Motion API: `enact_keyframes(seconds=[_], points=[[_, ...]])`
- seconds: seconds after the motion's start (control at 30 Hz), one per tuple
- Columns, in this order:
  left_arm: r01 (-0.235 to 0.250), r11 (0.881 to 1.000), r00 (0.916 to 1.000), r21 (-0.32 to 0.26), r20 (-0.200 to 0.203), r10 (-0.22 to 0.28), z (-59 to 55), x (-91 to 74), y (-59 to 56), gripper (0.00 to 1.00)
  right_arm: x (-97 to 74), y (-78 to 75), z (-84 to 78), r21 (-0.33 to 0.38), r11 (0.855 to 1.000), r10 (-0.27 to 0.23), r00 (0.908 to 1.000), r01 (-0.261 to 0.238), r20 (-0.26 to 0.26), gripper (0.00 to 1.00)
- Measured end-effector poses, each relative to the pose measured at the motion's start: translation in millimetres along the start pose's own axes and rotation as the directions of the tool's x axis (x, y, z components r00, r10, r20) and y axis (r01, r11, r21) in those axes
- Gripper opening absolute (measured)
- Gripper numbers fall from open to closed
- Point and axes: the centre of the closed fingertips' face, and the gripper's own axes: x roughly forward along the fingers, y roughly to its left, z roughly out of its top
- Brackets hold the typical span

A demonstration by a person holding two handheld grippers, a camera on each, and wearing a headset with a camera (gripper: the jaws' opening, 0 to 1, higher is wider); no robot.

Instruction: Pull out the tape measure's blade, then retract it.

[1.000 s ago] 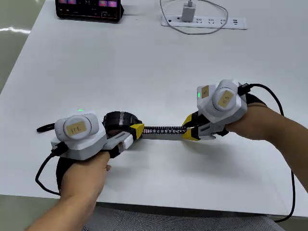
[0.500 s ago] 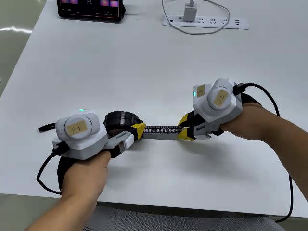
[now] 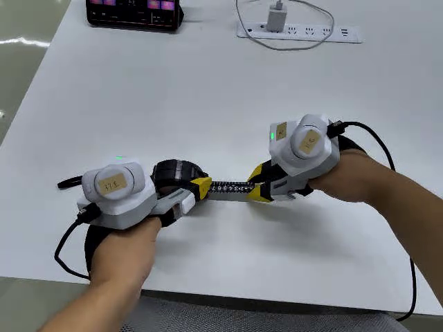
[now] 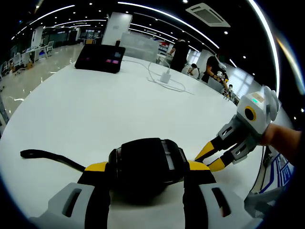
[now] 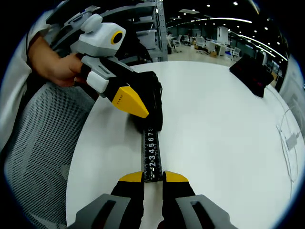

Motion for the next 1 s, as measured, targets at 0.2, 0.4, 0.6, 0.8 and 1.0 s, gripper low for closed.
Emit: enact_keyframes(seconds=[0.2, 0.4, 0.6, 0.8, 1.0], points=[[0.002, 1.0, 1.0, -0.001, 0.001, -0.002, 0.2, 0.3, 0.4, 0.57, 4.5, -1.1, 4.1, -0.003, 1.0, 0.005, 1.0, -0.005, 0.006, 0.1], [0.003, 1.0, 1.0, -0.001, 0.0, -0.003, 0.3, 0.9, 0.9, 0.57, 10.2, -1.1, 9.2, -0.003, 1.0, 0.011, 0.9998, -0.011, 0.015, 0.1], [0.004, 1.0, 1.0, -0.003, -0.001, -0.004, 0.1, 2.1, 1.9, 0.57, 15.6, -1.0, 15.3, -0.007, 1.0, 0.018, 0.9996, -0.018, 0.023, 0.1], [0.005, 1.0, 1.0, -0.004, -0.001, -0.005, 0.1, 2.5, 2.6, 0.57, 19.2, -1.1, 19.3, -0.01, 1.0, 0.023, 0.9994, -0.023, 0.026, 0.1], [0.005, 1.0, 1.0, -0.004, -0.001, -0.005, 0.0, 2.9, 3.0, 0.57, 23.3, -0.4, 23.6, -0.013, 1.0, 0.027, 0.9991, -0.027, 0.032, 0.1]])
